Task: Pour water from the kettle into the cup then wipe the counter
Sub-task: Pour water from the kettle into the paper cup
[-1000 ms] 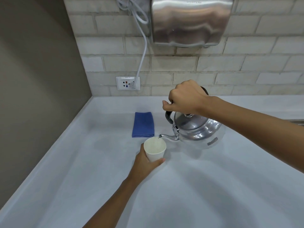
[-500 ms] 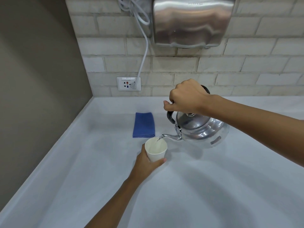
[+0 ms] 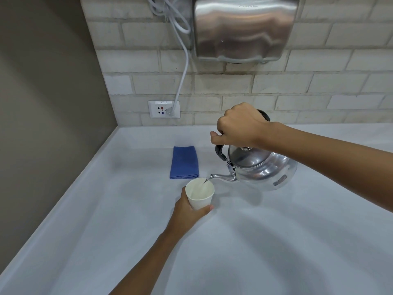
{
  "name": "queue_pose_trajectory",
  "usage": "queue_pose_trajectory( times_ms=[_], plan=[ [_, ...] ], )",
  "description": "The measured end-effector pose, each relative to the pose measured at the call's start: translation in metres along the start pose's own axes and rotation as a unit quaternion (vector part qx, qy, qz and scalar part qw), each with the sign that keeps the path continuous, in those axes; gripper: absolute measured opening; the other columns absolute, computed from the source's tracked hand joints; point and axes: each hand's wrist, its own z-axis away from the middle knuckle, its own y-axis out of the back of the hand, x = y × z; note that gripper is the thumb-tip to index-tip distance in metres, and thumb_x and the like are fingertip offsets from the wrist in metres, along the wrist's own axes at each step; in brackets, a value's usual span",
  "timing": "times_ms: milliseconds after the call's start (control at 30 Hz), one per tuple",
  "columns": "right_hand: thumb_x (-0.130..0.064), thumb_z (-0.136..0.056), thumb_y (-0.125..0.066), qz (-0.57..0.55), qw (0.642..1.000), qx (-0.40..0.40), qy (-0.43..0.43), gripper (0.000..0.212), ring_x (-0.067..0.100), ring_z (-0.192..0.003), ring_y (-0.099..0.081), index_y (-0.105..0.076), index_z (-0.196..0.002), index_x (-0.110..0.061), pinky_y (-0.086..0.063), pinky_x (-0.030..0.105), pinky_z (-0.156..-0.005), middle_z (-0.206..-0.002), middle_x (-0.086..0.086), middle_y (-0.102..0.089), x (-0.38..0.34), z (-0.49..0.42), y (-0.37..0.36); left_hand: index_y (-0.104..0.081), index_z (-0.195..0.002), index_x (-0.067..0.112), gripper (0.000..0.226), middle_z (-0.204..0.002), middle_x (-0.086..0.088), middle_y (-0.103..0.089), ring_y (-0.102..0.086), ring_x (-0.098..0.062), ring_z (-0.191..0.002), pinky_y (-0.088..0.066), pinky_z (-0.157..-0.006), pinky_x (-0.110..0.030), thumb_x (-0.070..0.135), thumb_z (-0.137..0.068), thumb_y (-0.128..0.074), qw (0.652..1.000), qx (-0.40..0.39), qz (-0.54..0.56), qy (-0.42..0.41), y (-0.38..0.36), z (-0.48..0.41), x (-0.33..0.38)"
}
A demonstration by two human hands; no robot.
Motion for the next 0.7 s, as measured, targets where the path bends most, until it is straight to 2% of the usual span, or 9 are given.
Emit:
queue_pose_trajectory(
  times_ms=[267, 700],
  plan=[
    [-0.035, -0.086, -0.048, 0.002, 1.0, 0.0, 0.006, 0.059, 0.017, -0.037, -0.014, -0.017, -0.042, -0.011, -0.01, 0.021, -0.046, -0.038, 0.002, -0.019, -0.0001, 0.0001, 0.0009, -0.034, -0.127, 0.03, 0.085, -0.12, 0.009, -0.051, -0.051, -0.014, -0.109, -0.045, -0.087, -0.025, 0.042, -0.058, -0.083, 1.0, 0.001, 0.001, -0.006, -0.0003, 0.0006, 0.0007],
    [-0.034, -0.088, -0.046, 0.008, 1.0, -0.008, 0.011, 0.058, 0.017, -0.039, -0.014, -0.018, -0.043, -0.011, -0.011, 0.023, -0.045, -0.041, 0.002, -0.02, 0.0008, 0.0009, 0.0043, -0.035, -0.126, 0.032, 0.085, -0.121, 0.009, -0.052, -0.051, -0.013, -0.109, -0.043, -0.084, -0.023, 0.044, -0.057, -0.083, 1.0, -0.001, 0.011, -0.001, -0.0003, 0.0003, -0.0002]
  ],
)
